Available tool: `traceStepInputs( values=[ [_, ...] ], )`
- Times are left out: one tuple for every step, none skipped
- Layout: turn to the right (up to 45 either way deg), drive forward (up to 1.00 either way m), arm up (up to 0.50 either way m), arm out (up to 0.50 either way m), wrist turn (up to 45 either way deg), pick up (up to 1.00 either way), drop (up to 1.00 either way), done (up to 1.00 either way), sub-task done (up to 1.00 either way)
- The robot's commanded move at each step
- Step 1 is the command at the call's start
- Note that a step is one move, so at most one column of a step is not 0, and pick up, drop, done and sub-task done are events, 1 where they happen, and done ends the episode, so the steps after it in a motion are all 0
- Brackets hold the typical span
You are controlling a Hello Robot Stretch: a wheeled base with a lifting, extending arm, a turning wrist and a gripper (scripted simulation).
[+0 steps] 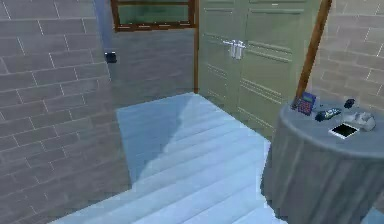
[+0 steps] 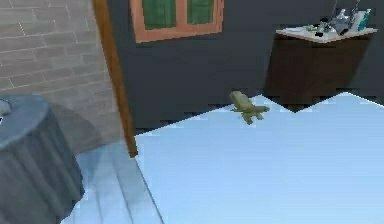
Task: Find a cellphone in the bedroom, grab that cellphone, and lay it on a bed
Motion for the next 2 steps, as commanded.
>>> traceStepInputs(
  values=[
    [-45.0,0.0,0.0,0.0,0.0,0.0,0.0,0.0,0.0],
    [-39.0,0.0,0.0,0.0,0.0,0.0,0.0,0.0,0.0]
  ],
)
